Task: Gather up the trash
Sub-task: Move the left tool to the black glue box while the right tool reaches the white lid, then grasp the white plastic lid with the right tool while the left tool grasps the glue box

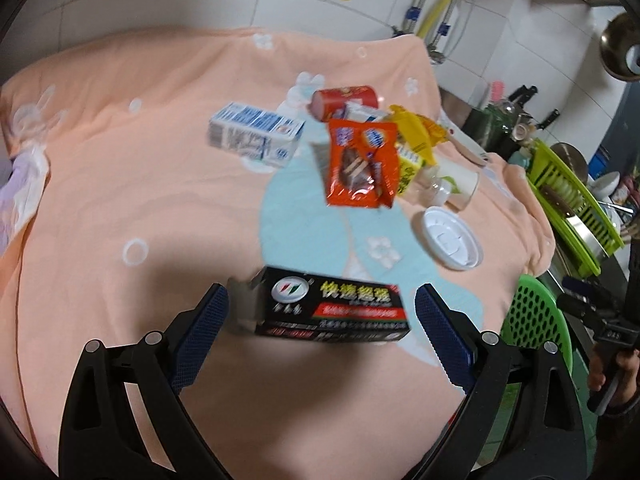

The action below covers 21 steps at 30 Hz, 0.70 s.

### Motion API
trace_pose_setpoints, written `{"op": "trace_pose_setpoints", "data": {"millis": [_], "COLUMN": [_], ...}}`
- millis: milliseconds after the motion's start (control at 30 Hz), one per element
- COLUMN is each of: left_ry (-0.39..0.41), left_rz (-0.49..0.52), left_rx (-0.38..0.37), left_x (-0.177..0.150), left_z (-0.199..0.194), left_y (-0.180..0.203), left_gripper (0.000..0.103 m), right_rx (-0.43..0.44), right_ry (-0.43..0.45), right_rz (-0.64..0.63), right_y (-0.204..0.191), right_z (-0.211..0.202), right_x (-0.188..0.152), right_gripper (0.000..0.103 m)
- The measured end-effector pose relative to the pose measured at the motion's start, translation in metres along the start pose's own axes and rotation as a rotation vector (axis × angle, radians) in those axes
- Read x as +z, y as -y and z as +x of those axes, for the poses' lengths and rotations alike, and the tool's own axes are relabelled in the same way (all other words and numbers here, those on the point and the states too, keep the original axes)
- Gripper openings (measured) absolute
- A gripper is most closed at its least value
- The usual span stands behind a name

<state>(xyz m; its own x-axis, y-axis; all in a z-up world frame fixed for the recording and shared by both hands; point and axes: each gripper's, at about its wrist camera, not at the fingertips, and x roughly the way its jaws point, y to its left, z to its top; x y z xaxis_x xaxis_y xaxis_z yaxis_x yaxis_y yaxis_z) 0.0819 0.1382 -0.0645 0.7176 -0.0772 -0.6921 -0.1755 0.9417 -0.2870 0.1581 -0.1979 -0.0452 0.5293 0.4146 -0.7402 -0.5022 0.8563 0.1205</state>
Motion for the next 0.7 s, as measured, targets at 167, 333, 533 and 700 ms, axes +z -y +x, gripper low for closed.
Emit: {"op": "trace_pose_setpoints", "data": {"millis": [167, 333, 533, 700], "left_ry": [-0.056, -0.097, -0.15, -0.156], "left_rz": [-0.05, -0.127, -0.23, -0.263], "left_rx": [-0.007, -0.034, -0.068, -0.053], "left_x": [-0.009, -0.013, -0.018, -0.019], "left_z": [0.01, 0.018, 0.032, 0.038], "left_y": [-0.007, -0.009, -0.009, -0.005], "left_gripper": [0.093, 0.093, 0.093, 0.093], "right_rx": [0.045, 0.072, 0.116, 0.135], "right_ry": [-0.023, -0.055, -0.104, -0.131], "right_rz": [-0.079, -0.157, -0.201, -0.232], "right_y": [-0.025, -0.042, -0.053, -0.057], "right_z": [0.034, 0.071, 0.11, 0.131], "right_x": [0.024, 0.043, 0.058, 0.063], "right_gripper": [0.091, 0.092, 0.094, 0.095]}}
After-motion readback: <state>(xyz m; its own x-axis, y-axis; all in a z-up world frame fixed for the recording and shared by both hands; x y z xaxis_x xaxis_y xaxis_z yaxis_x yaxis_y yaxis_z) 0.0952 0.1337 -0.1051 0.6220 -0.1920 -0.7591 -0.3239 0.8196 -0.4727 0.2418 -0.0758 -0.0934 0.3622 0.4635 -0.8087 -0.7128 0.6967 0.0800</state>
